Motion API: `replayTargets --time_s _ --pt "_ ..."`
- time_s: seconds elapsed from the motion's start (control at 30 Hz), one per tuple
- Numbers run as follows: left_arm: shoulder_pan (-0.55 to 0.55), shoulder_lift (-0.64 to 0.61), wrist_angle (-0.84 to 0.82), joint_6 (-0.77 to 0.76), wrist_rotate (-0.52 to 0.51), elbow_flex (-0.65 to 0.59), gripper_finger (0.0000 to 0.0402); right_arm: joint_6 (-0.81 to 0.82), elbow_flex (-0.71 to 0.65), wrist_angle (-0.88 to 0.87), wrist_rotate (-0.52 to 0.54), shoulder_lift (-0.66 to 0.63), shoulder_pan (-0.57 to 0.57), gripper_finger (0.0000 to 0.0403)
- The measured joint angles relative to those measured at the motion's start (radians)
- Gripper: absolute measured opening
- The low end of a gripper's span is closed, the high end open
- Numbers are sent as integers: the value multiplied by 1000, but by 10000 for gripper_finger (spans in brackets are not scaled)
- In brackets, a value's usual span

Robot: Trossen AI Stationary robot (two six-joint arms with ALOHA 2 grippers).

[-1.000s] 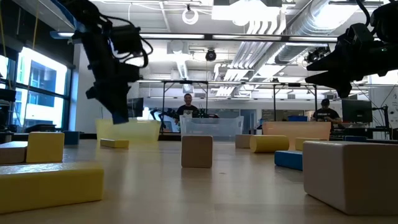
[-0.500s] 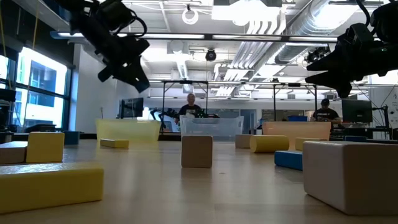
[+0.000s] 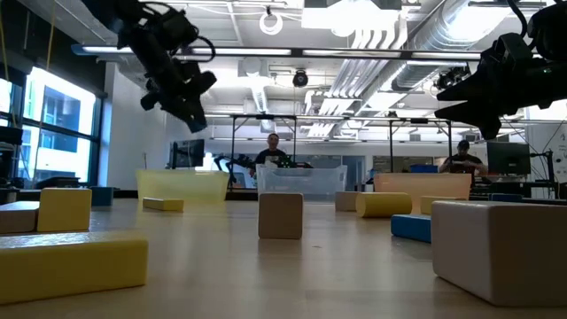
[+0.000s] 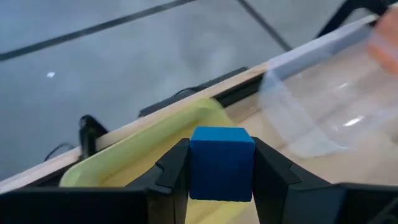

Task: Sort & place blocks by color
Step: Put the blue block into the yellow bin

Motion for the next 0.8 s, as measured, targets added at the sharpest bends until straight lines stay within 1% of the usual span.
replayTargets --time_s 0.23,0.3,0.43,0.7,0.8 --pt "55 115 -72 -41 4 0 104 0 0 0 0 0 0 183" --pt "60 142 -80 -57 3 0 105 0 0 0 0 0 0 183" --pt "61 193 -79 -93 -3 0 122 0 0 0 0 0 0 183" --pt "61 256 -77 -122 -6 0 121 -3 0 0 0 0 0 183" --pt "61 267 -78 -122 -7 0 122 -97 0 0 0 0 0 183"
